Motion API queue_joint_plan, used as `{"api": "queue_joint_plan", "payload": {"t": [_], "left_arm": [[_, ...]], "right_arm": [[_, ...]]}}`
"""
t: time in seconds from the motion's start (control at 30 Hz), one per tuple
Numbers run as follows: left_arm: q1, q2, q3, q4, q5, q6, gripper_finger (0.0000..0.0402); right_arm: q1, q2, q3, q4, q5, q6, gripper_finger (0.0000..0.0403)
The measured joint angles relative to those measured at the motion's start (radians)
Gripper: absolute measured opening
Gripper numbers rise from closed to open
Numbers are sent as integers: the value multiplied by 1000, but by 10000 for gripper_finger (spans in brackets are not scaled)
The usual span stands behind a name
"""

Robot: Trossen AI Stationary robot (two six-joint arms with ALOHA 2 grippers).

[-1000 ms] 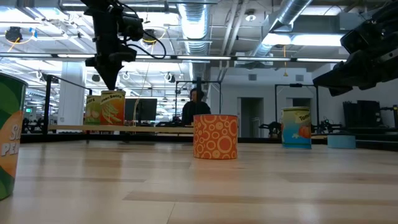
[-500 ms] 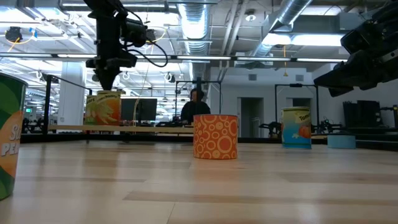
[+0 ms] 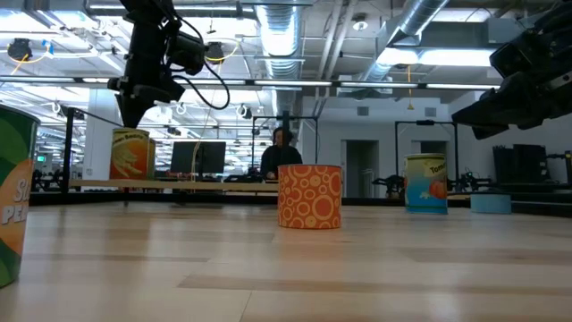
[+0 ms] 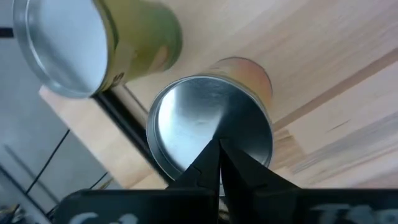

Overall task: Pick and place cans onto a shelf
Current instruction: Put the canned green beans on the shelf

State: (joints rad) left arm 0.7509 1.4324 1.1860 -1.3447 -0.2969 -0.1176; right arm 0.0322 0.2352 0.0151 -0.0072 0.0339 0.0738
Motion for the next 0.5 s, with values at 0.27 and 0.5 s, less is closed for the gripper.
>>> {"api": "queue_joint_plan", "payload": {"t": [0.27, 0.5], "left_arm": [[0, 2, -3, -8, -62, -3, 0], [0, 2, -3, -30, -94, -12, 0]], "right_arm": [[0, 0, 0, -1, -10, 0, 60], [0, 0, 0, -1, -11, 0, 60]]}}
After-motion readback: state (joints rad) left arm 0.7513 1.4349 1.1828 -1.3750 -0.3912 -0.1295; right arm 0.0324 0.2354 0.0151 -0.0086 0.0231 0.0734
